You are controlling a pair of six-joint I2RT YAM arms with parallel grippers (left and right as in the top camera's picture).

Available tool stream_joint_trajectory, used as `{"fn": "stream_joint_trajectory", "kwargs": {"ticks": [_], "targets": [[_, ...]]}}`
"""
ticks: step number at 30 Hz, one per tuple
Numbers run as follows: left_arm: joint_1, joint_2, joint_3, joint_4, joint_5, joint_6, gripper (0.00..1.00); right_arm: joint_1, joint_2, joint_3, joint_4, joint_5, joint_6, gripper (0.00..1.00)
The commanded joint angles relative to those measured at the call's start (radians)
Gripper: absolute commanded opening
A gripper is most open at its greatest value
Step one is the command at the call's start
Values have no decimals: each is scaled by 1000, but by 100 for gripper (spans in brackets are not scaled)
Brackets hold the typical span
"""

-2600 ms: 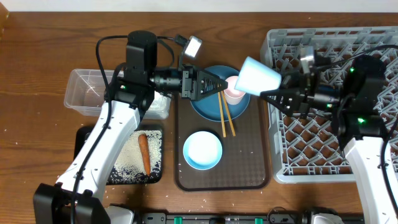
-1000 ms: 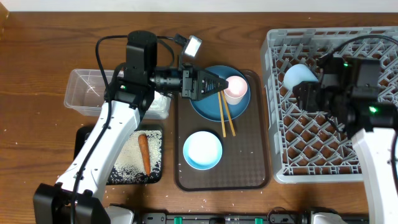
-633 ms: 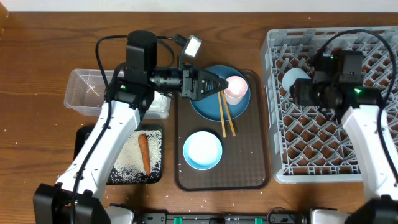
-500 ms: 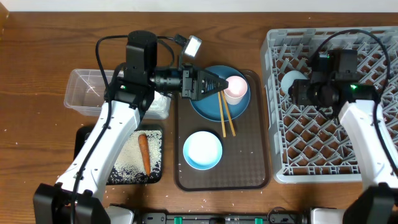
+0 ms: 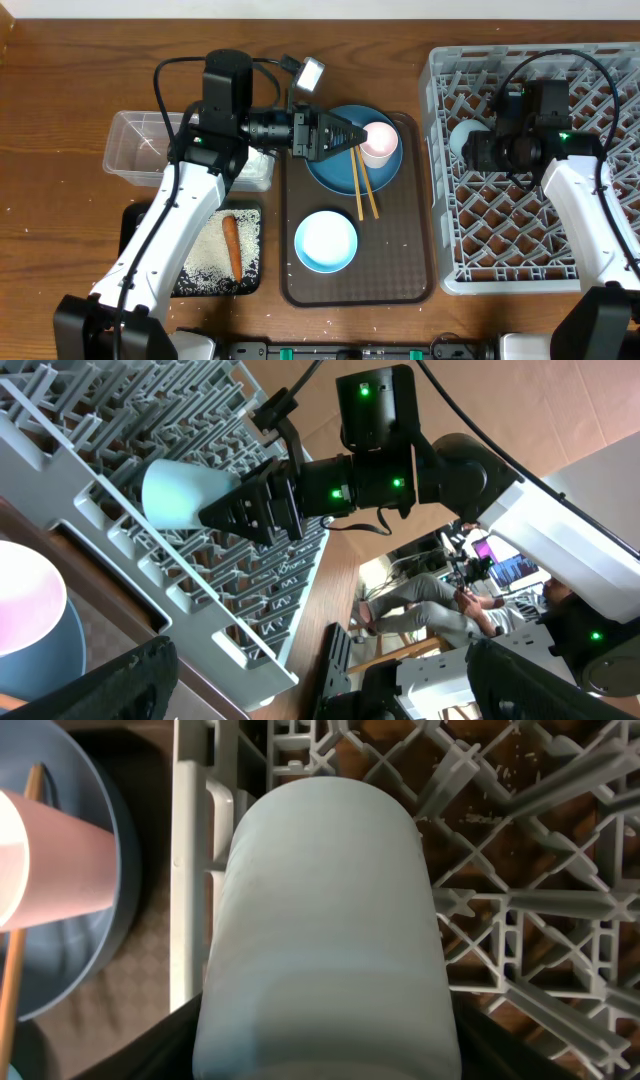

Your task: Sort waste into correct bins and load items into the dishwasher rack

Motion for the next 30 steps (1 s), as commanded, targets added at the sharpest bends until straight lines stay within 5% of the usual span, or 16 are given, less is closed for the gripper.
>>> {"fn": "stream_joint_trajectory", "kwargs": {"ticks": [1, 4, 17, 22, 30], "targets": [[0, -5, 5, 2, 3, 18, 94, 11, -4, 9, -5, 3, -16, 71], [0, -5, 5, 2, 3, 18, 94, 11, -4, 9, -4, 3, -16, 82], [0, -5, 5, 2, 3, 18, 94, 11, -7, 26, 25, -40, -15, 84], [0, -5, 5, 2, 3, 18, 94, 11, -7, 26, 24, -55, -15, 99], [0, -5, 5, 2, 3, 18, 94, 11, -7, 25, 10, -55, -15, 99]]}}
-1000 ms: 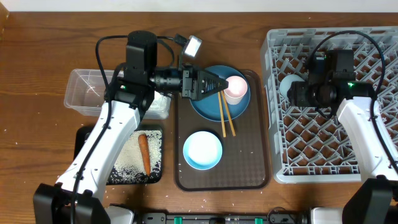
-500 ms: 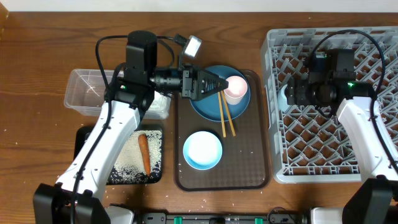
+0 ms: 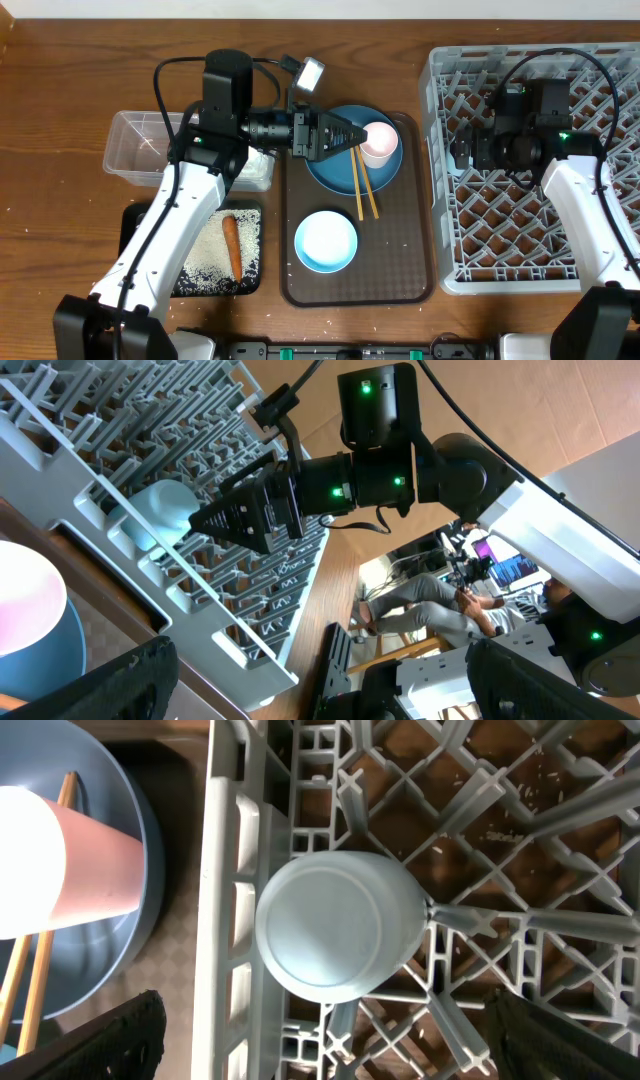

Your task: Sort waste into correct bins and load items into the dishwasher rack

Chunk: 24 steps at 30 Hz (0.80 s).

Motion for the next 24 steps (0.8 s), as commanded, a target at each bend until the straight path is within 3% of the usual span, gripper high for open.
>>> {"fn": "stream_joint_trajectory", "kwargs": {"ticks": [1, 24], "targets": [[1, -5, 5, 2, 3, 18, 94, 11, -7, 24, -11, -11, -4, 99], [0, -5, 5, 2, 3, 18, 94, 11, -7, 24, -21, -11, -4, 99]]}}
